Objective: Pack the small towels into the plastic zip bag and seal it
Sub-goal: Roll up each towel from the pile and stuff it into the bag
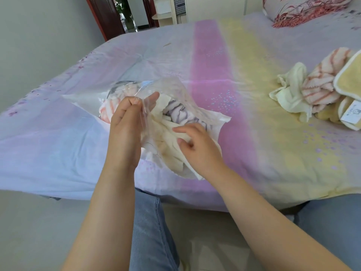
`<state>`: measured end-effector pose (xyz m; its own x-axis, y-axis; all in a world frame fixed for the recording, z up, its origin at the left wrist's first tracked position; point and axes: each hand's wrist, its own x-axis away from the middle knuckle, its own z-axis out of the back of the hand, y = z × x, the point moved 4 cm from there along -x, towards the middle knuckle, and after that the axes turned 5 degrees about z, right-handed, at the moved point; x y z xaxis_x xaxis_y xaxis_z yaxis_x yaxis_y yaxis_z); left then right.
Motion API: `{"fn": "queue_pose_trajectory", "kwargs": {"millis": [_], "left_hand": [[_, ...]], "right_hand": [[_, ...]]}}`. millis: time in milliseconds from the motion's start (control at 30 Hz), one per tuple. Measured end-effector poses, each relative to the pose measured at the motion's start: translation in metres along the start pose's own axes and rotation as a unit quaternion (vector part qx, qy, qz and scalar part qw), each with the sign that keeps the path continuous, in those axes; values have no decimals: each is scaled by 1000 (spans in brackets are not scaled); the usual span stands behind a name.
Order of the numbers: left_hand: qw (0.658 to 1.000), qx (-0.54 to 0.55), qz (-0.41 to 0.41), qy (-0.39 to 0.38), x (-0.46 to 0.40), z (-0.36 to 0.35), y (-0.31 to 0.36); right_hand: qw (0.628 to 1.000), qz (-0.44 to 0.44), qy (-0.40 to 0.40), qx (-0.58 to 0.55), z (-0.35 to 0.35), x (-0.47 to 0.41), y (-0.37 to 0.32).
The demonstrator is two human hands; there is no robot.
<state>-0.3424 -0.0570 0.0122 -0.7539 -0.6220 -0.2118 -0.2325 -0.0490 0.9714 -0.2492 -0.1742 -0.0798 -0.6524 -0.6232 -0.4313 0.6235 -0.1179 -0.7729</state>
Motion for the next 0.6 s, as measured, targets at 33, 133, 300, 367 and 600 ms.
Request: {"fn": "queue_pose_trajectory", "kwargs": {"millis": [33, 133, 300, 367, 600], "left_hand": [[1000, 0, -2, 5, 0, -1, 0], [1000, 1, 2, 13, 2, -4, -1], [1000, -1, -3, 8, 6, -3, 0], [1000, 11, -8, 0, 9, -3, 1], [1000, -15, -15, -10, 12, 4, 9]], "right_hand": [[997, -21, 7, 75, 8, 12, 7], [955, -124, -114, 245, 17, 32, 28], [977, -82, -82, 178, 17, 25, 5], [995, -71, 16, -74, 12, 17, -20], [987, 145, -55, -40, -25, -28, -52]]}}
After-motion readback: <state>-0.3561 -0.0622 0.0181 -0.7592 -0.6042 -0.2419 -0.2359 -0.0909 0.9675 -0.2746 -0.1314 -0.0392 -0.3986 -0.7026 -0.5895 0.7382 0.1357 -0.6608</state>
